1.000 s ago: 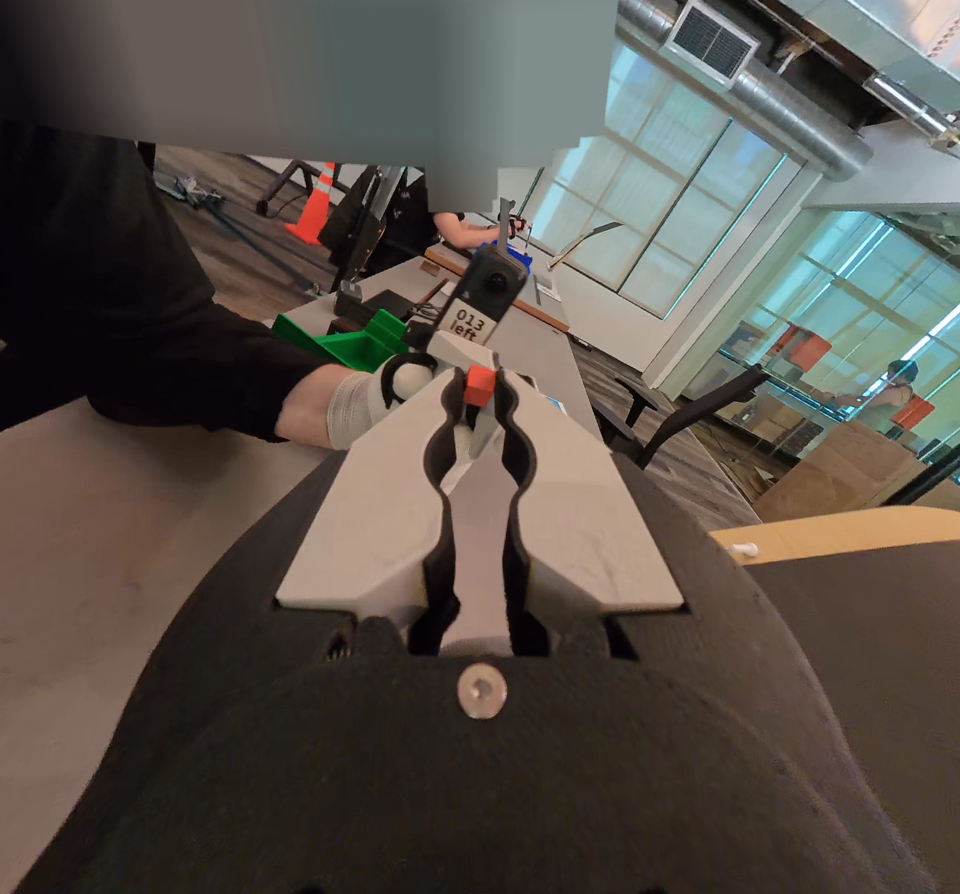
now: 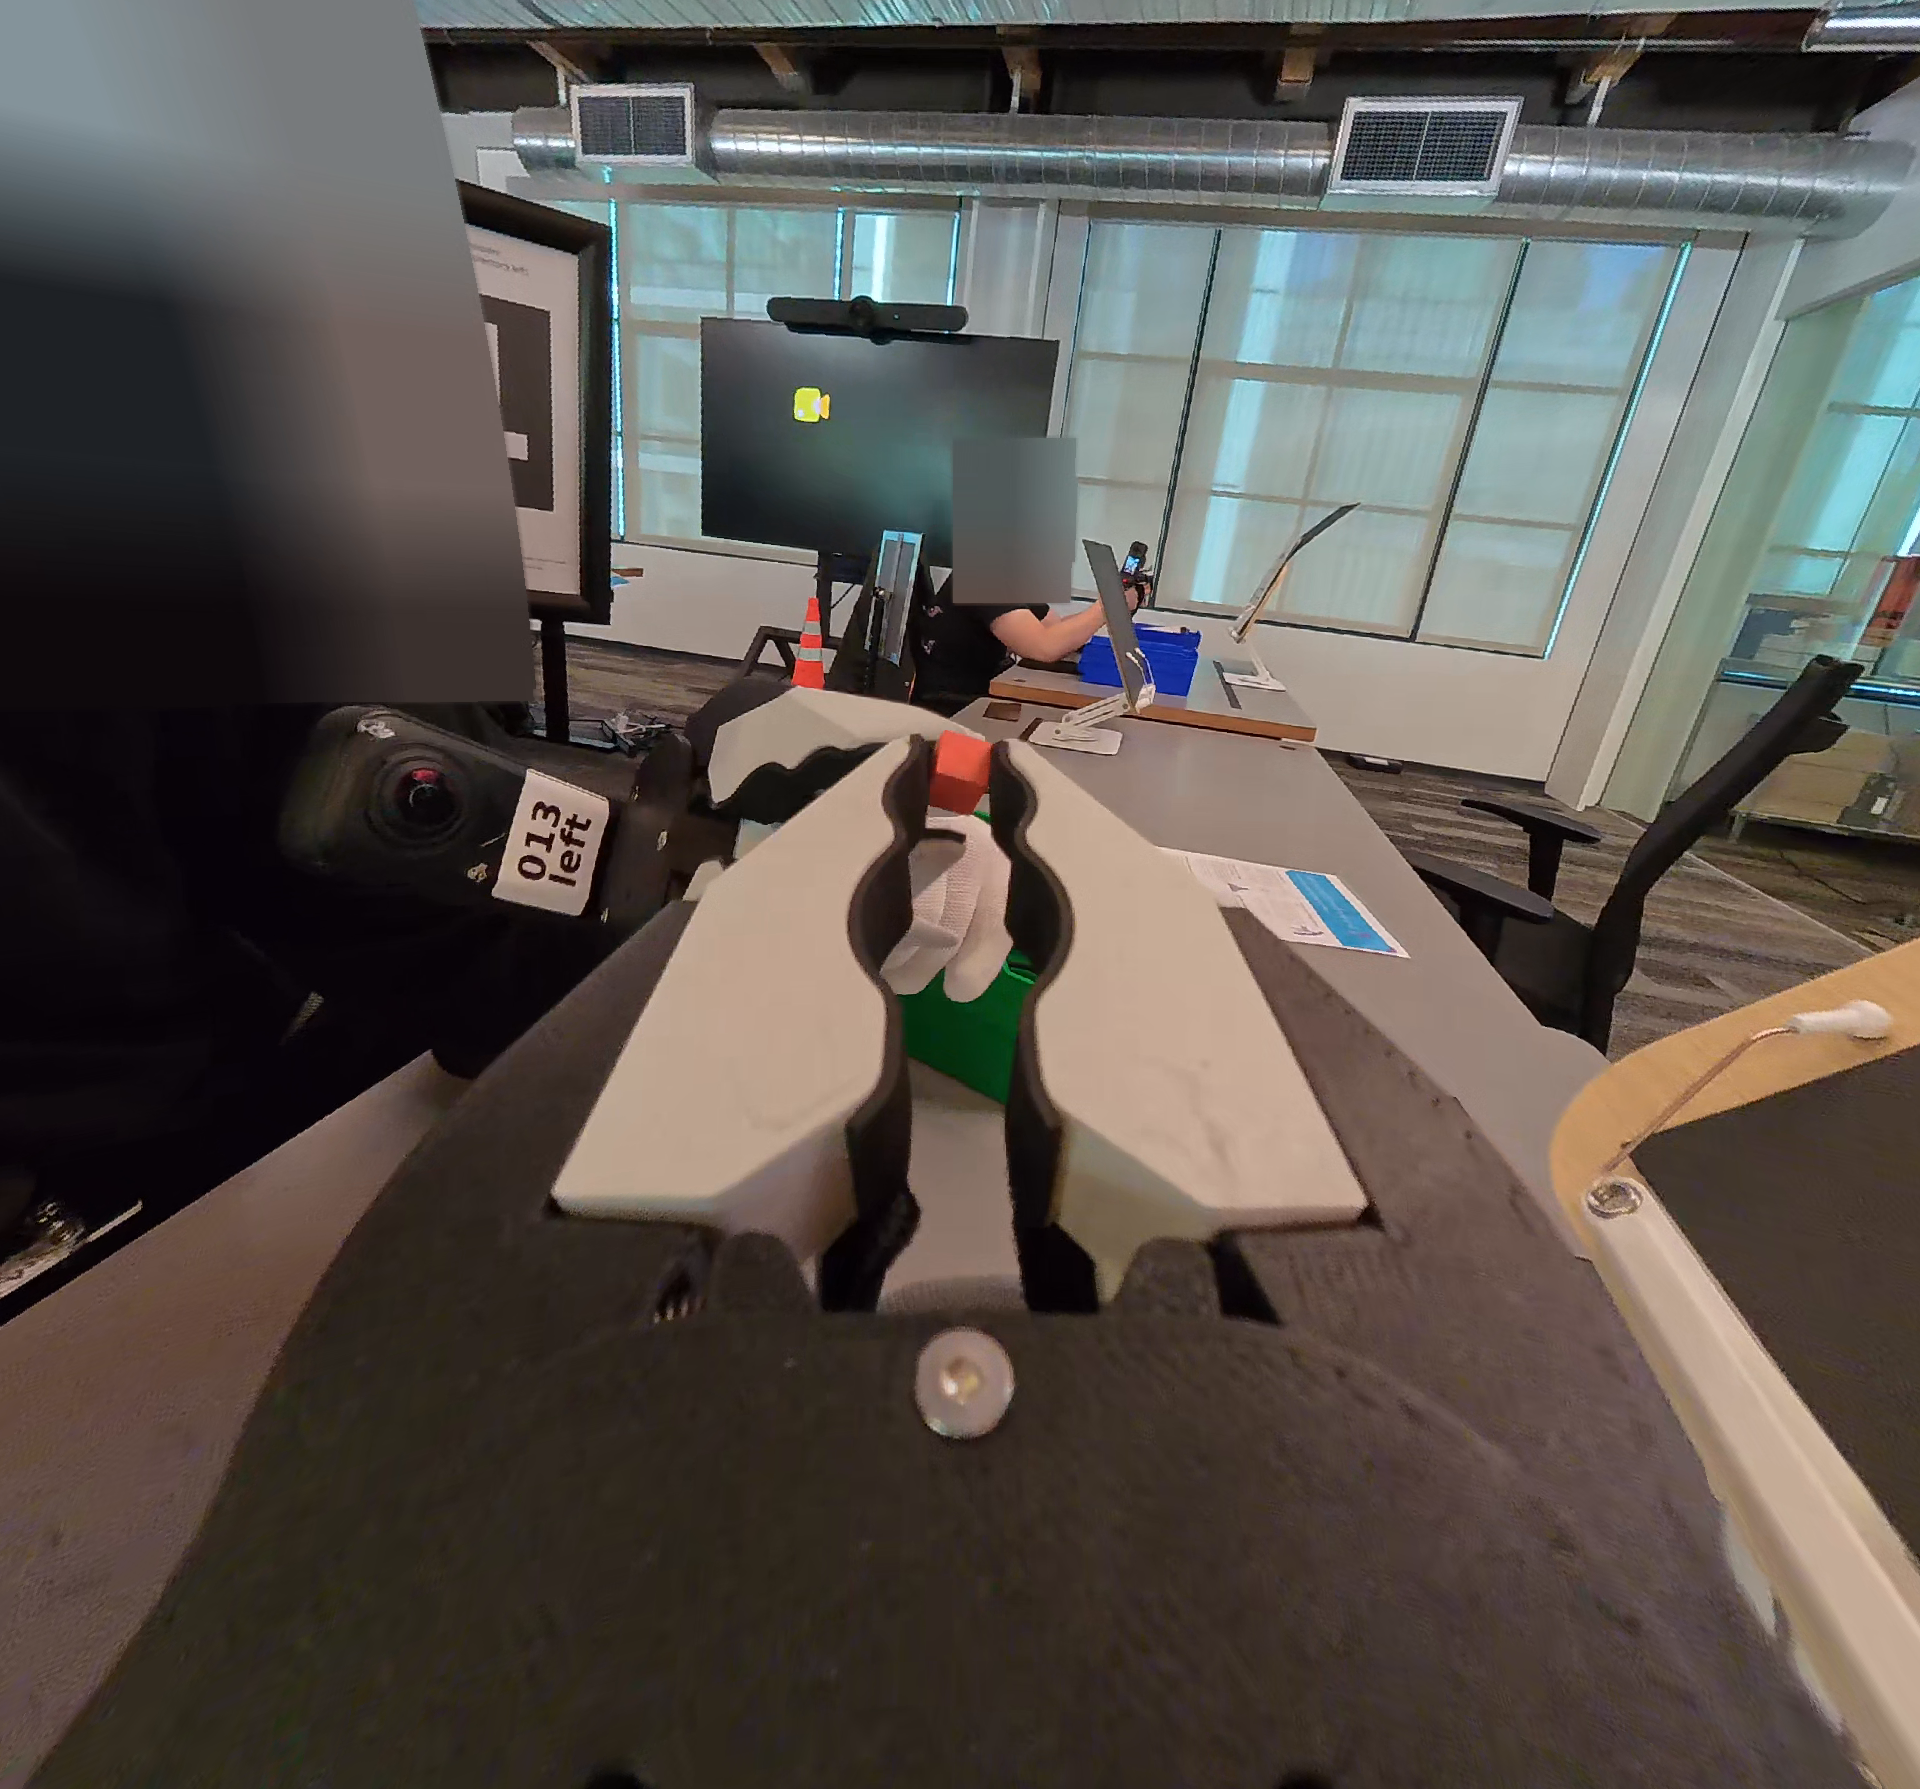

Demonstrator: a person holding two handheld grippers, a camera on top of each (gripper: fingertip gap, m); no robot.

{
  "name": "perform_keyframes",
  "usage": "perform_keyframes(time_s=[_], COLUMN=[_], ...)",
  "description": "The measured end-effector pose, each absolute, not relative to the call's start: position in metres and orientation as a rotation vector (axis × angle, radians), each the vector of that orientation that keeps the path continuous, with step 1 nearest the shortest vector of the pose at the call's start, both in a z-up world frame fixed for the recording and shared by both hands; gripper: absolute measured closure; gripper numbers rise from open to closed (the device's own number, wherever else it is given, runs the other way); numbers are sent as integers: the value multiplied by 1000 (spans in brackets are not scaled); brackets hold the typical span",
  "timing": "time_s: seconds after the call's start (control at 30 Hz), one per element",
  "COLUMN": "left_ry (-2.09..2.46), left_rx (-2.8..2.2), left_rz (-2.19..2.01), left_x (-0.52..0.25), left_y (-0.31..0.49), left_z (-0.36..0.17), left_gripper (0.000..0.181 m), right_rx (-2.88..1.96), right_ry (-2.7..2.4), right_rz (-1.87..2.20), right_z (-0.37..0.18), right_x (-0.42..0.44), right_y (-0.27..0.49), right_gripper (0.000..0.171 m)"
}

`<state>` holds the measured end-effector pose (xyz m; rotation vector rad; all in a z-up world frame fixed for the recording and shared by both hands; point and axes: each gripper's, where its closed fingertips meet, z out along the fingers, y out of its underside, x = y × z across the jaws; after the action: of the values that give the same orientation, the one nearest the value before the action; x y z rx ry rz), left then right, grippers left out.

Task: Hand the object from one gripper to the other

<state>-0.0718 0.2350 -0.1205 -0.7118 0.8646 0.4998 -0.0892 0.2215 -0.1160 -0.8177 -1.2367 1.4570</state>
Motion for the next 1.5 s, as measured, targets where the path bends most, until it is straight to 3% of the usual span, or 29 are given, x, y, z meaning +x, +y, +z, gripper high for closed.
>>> perform_keyframes(time_s=[0.4, 0.5, 0.67, 0.93, 1.5], left_ry=[871, 892, 1018, 1239, 1320], left_rx=[-708, -728, -893, -1029, -1043], left_rz=[501, 475, 51, -594, -610], left_x=[-72, -74, -68, -69, -66], left_y=[230, 231, 226, 181, 173], left_z=[-118, -119, -128, -132, -144], left_gripper=[173, 173, 173, 173, 173], right_rx=[-810, -805, -786, -786, -781], right_ry=[-1231, -1203, -1236, -1590, -1714], right_rz=[1488, 1508, 1379, 949, 958], right_z=[-114, -109, -101, -127, -143], right_x=[-88, -85, -67, -57, -77], right_y=[219, 220, 221, 191, 172], right_gripper=[162, 151, 145, 149, 162])
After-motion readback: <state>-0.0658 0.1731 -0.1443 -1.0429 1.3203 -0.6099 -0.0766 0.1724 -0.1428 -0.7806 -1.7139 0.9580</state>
